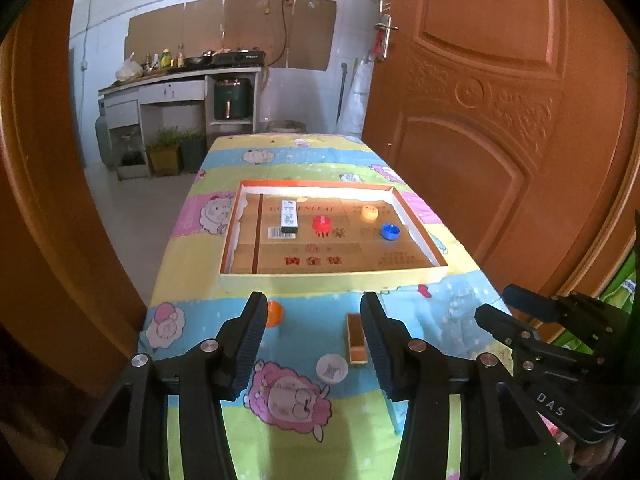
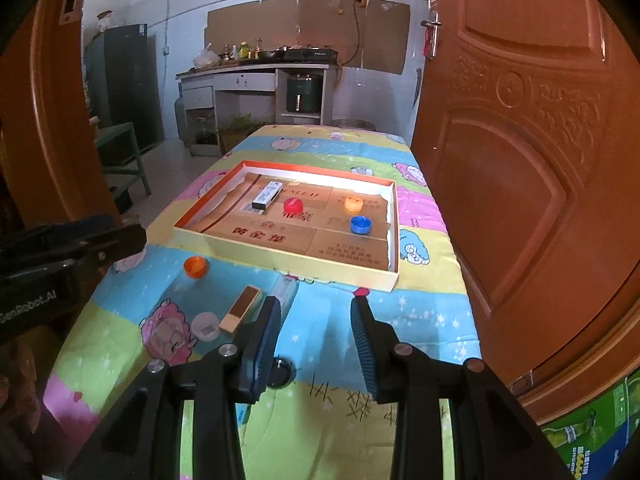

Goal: Organize rigid objects
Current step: 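Withdraw both tools from the lid toward the remaining items on the table, then grasp the white cap with the left tool while the right tool grasps the black cap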

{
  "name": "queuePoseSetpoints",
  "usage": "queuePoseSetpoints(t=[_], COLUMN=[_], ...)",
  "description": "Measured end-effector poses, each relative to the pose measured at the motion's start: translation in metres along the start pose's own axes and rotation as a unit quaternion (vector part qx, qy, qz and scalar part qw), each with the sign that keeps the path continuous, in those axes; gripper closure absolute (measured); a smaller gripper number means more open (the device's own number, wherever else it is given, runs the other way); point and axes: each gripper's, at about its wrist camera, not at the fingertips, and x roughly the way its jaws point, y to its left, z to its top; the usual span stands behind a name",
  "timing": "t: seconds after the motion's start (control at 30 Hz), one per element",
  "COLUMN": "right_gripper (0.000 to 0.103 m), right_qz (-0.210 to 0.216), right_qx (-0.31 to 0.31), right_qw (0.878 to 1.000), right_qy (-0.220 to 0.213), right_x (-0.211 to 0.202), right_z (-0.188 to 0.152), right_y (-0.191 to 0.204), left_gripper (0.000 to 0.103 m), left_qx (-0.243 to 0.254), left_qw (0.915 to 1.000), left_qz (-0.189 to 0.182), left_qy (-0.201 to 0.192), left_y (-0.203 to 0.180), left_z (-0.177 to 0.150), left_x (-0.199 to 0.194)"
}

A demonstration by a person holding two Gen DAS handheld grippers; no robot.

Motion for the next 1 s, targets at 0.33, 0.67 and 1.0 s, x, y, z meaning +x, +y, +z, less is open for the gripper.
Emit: queuePoseSetpoints(t=[0.33,0.67,1.0], right_gripper=[0.067,0.067,0.066], right_qz=[0.006,0.016,0.023], right_qx=[-0.001,0.004,0.007], right_qw=[1.000,0.999,0.997], right_qy=[0.015,0.047,0.075], right_x=[0.006,0.028,0.046], right_z=[-0.024,-0.053,-0.073], right_y=[0.002,0.004,0.005], left_gripper=[0.053,0.053,0.053], left_qx=[0.009,0.015,0.028], left_qw=[0.9999,0.9986,0.9961], left_qz=[-0.009,-0.028,-0.031], left_qy=[0.009,0.043,0.078], left_y=[-0.002,-0.005,-0.011], left_z=[-0.027,-0.057,-0.079], left_x=[0.005,0.037,0.070])
